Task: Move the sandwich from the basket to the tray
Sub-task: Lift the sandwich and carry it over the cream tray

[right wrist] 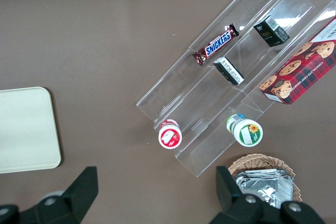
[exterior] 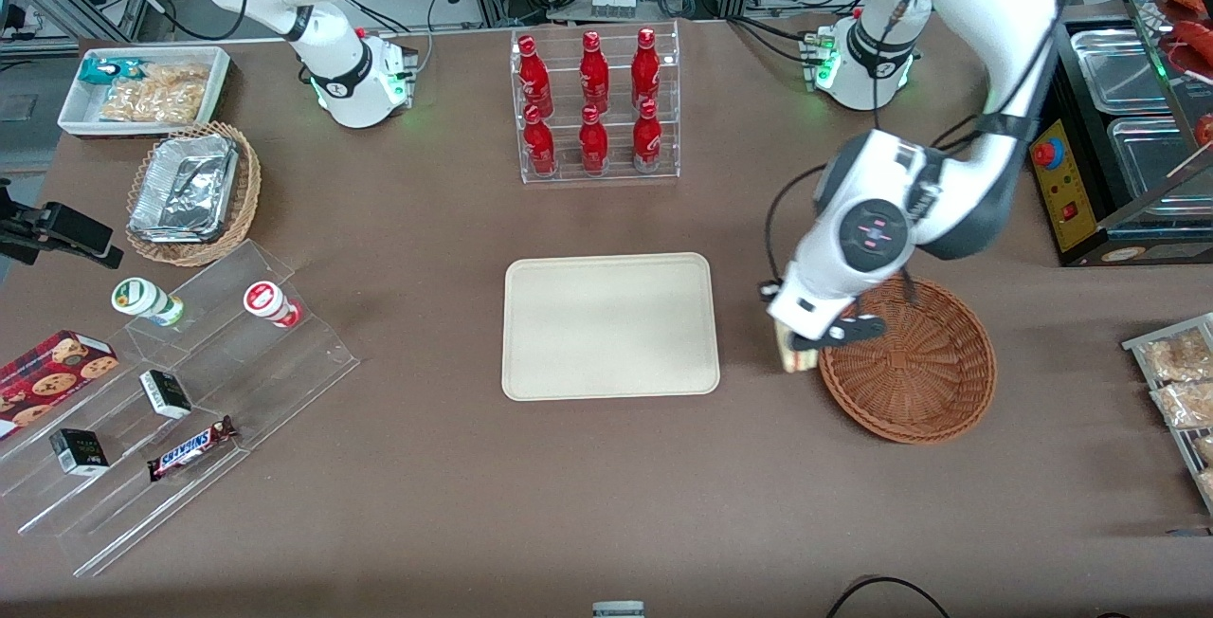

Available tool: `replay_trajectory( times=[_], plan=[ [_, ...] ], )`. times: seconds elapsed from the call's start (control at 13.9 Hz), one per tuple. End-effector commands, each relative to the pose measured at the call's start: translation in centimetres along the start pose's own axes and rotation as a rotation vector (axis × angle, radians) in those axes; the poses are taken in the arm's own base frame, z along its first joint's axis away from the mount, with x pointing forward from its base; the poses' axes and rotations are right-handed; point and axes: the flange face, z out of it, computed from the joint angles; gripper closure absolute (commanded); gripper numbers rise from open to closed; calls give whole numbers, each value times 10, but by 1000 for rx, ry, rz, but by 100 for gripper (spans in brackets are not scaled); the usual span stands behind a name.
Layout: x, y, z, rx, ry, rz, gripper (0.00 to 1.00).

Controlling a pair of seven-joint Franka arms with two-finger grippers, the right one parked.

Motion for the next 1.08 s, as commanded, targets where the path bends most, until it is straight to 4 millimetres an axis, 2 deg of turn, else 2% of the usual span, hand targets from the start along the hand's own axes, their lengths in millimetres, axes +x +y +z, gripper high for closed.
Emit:
replay_trajectory(
  times=[0.0,0.14,0.22,0.29,0.72,1.01],
  plan=[
    [-10,58,14,-20,-30,41,86],
    [-25,110,26,-54,-57,88,86],
    [-35,130,37,-61,-78,91,85],
    [-38,142,43,-63,-82,77,84],
    [-21,190,72,-121,-71,44,81],
    [-17,194,81,-141,-53,23,69]
  ],
)
